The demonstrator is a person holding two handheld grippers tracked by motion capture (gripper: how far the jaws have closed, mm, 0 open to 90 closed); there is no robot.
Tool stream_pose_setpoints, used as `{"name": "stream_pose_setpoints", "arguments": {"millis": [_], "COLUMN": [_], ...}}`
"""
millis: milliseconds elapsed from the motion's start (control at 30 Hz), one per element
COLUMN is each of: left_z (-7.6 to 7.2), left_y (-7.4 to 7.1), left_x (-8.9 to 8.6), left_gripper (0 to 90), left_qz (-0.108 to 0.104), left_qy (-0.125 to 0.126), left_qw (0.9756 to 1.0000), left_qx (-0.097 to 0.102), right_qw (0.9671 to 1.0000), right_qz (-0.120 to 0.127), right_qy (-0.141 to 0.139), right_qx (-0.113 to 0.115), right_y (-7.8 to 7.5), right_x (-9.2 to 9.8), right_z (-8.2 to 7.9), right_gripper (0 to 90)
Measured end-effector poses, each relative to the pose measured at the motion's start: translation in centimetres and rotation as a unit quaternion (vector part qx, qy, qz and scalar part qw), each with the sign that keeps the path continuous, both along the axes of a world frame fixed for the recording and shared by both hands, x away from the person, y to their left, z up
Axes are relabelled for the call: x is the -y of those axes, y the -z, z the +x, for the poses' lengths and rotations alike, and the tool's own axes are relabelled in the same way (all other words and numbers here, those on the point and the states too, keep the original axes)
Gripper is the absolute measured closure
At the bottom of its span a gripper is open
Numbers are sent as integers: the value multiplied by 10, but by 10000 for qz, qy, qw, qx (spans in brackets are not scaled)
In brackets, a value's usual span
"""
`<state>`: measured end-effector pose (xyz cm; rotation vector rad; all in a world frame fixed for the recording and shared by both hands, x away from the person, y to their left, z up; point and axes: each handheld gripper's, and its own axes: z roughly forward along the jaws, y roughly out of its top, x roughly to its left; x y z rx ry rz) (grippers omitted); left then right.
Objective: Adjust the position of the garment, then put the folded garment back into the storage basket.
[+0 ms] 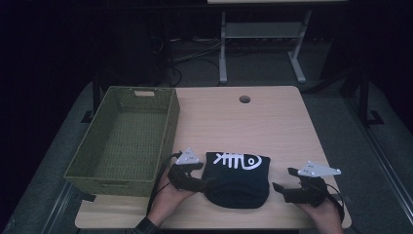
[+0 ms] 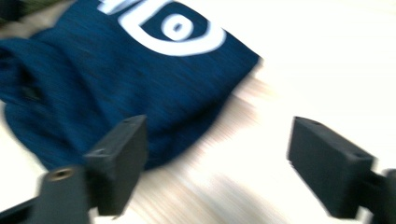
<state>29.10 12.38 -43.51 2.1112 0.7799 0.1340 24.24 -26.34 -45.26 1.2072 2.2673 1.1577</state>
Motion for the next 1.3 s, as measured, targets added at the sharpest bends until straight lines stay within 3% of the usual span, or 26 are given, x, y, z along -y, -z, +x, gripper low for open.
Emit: {"name": "stream_pose_setpoints", "arguments": {"millis": [133,333,567,1000,1300], "left_z": [3,12,19,23,23], "left_y": [0,3,11,29,34], "left_x": [1,6,9,15,16], "left_gripper": [212,182,175,167,200], "left_qz": [-27,-25,109,316,252], "left_qy": [-125,-256,-362,-376,-345], "left_qw": [9999,9997,9993,9985,9983], "left_qx": [16,-9,-82,-252,-387], "right_qw": [9987,9967,9957,9959,9959], "right_qz": [-274,-320,-513,-525,-527], "right_qy": [384,695,723,680,678], "right_qx": [-174,-270,-266,-281,-282], "right_y": [12,24,29,30,30], "right_x": [12,23,21,21,20], "right_z": [2,7,10,11,11], "right_gripper": [132,118,103,85,85]}}
